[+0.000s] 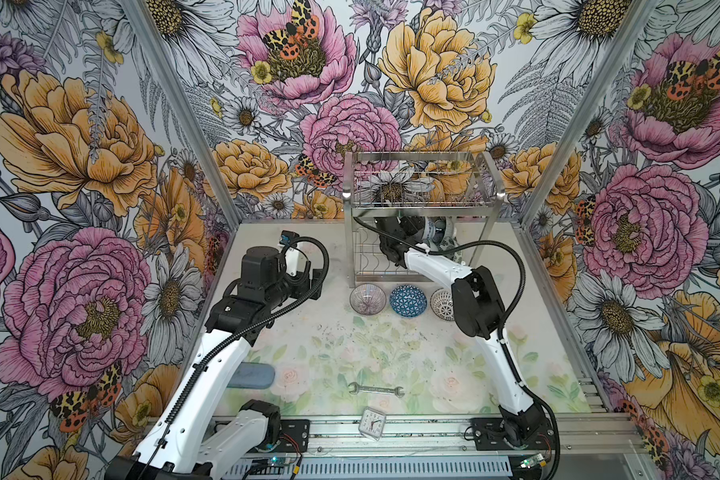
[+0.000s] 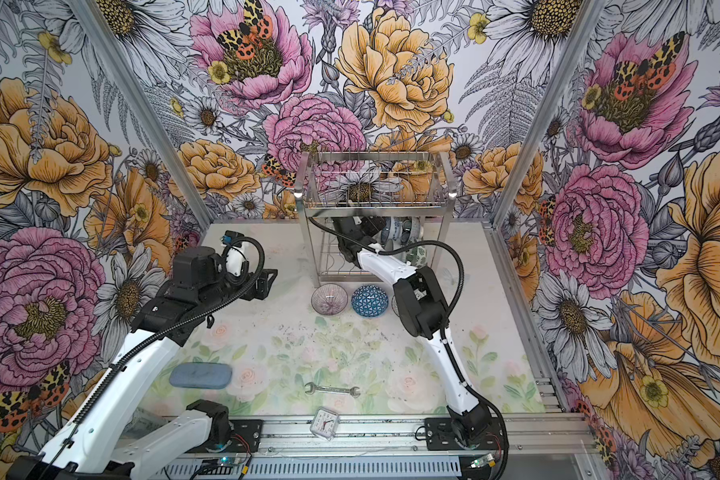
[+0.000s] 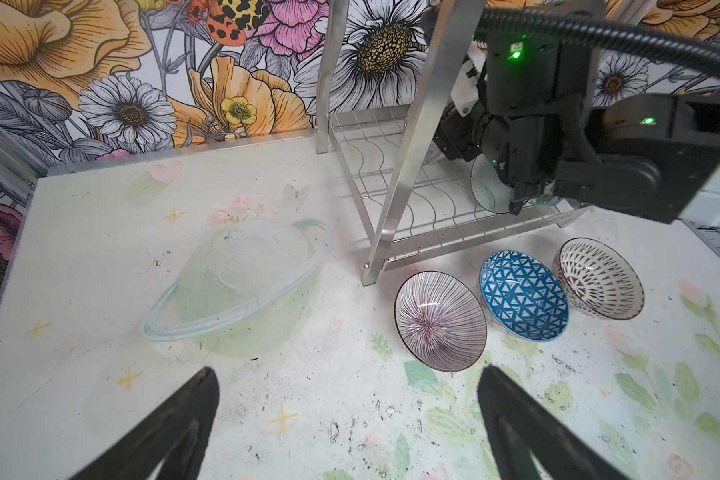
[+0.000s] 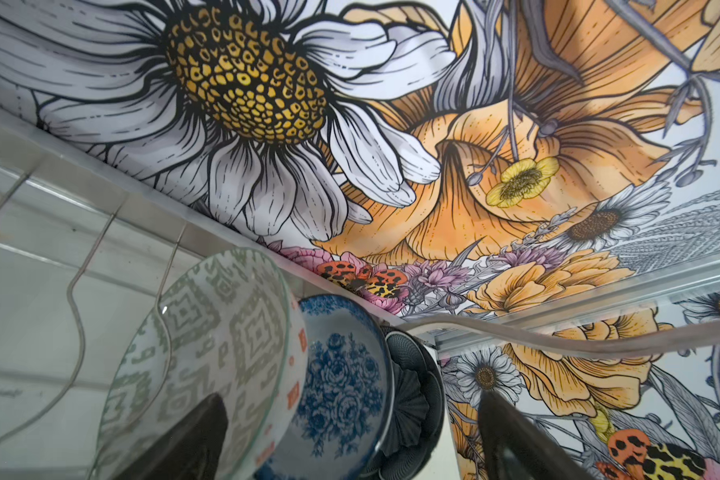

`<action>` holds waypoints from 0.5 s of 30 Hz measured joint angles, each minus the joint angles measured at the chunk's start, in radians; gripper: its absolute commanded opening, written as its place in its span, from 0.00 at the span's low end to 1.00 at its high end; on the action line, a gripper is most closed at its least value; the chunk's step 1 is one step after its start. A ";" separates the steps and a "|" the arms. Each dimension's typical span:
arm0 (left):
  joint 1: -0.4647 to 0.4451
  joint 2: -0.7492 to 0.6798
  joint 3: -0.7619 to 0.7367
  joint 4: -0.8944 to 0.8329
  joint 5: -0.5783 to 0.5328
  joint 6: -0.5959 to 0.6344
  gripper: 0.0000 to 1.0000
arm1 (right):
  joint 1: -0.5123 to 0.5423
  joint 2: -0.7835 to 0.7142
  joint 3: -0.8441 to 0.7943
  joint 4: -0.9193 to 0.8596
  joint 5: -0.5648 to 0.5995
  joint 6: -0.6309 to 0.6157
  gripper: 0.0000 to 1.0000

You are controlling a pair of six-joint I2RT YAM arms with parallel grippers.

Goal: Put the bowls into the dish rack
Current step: 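Open and withdraw the right gripper while the left gripper moves toward the purple striped bowl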

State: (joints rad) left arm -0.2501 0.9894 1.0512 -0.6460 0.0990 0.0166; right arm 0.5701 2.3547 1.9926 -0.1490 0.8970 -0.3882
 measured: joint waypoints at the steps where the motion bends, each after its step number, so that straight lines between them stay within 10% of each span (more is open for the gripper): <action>1: 0.000 0.003 0.000 0.000 0.000 -0.001 0.99 | 0.003 -0.026 -0.030 0.000 -0.008 0.006 1.00; 15: -0.009 0.112 0.000 0.000 0.008 -0.039 0.99 | 0.065 -0.388 -0.596 0.145 -0.170 0.067 1.00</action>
State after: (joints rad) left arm -0.2592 1.1015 1.0512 -0.6464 0.1066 -0.0227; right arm 0.6350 1.9671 1.3964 -0.0040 0.7269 -0.3210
